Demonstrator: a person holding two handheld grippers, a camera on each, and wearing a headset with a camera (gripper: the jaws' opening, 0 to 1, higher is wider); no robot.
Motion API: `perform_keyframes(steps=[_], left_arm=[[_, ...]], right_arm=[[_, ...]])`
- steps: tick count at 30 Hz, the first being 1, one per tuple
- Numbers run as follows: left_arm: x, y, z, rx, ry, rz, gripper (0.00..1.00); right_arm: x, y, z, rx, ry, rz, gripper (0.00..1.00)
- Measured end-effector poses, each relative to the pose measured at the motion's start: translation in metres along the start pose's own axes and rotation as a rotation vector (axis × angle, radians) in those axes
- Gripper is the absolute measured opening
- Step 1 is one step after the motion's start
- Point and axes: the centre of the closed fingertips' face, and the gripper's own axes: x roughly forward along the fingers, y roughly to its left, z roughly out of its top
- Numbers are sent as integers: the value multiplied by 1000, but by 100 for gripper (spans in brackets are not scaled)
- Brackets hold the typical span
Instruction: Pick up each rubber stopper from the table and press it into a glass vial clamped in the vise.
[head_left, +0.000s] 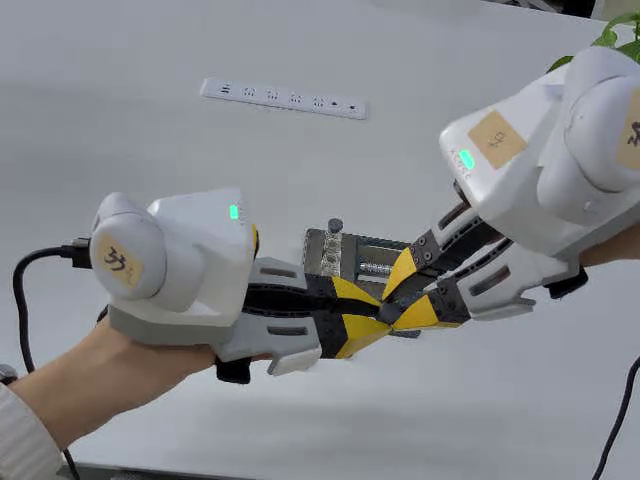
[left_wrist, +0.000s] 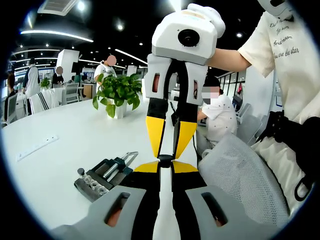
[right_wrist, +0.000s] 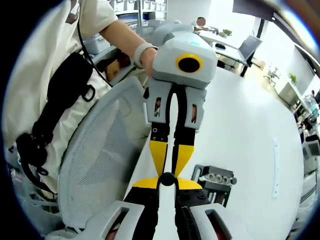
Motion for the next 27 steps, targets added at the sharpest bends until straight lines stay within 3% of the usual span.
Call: perform_keyframes(steps=[12, 14, 27], left_arm=[[2, 2, -3, 12, 10, 9, 5], [1, 4, -11, 17, 54, 19, 6], [-12, 28, -36, -23, 74, 149, 50]], right_arm=[[1, -2, -3, 1, 9, 8, 6], [0, -4, -4, 1, 14, 1, 6], [2, -22, -15, 19, 31, -14, 6]])
